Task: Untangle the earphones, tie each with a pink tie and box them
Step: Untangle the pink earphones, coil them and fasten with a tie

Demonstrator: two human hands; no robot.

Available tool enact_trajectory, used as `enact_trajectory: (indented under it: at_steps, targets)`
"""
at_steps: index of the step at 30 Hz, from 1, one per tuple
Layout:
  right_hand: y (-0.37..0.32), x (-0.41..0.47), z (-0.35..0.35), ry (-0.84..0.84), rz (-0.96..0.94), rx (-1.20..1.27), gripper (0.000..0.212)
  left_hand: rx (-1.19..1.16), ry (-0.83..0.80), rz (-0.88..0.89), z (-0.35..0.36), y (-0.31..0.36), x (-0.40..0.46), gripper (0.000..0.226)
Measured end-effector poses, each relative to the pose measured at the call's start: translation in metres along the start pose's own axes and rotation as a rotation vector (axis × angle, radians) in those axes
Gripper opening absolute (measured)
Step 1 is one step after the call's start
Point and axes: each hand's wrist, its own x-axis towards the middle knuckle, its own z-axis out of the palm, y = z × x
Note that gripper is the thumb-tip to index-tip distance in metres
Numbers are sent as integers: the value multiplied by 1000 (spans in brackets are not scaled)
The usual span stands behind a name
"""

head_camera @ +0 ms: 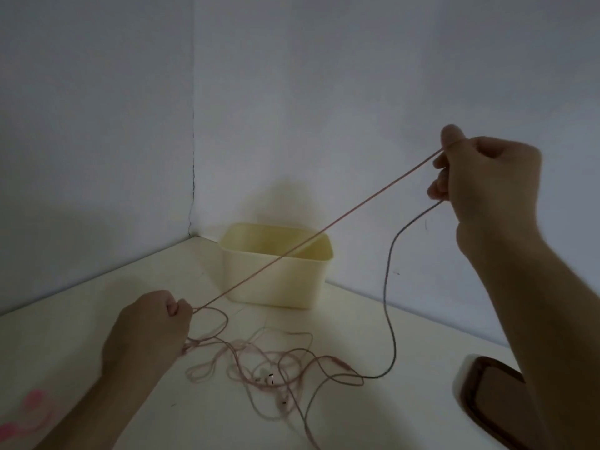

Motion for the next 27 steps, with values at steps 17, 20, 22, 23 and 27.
enact_trajectory:
  at_steps: [17, 20, 22, 23, 27]
  targets:
    - [10, -83, 49, -868, -509, -808, 22, -696, -491, 380, -37, 141, -57, 54]
    - [24, -73, 34, -795, -405, -637, 21, -861, -372, 301, -34, 136, -50, 48]
    - [32, -63, 24, -809, -200, -456, 32, -893, -290, 274, -33, 131, -45, 47]
    - [33, -58, 19, -830, -54, -323, 34, -917, -255, 255, -34, 130, -43, 47]
    - [40, -40, -9, -873, 270, 24, 27, -991, -134, 180, -40, 129, -33, 45]
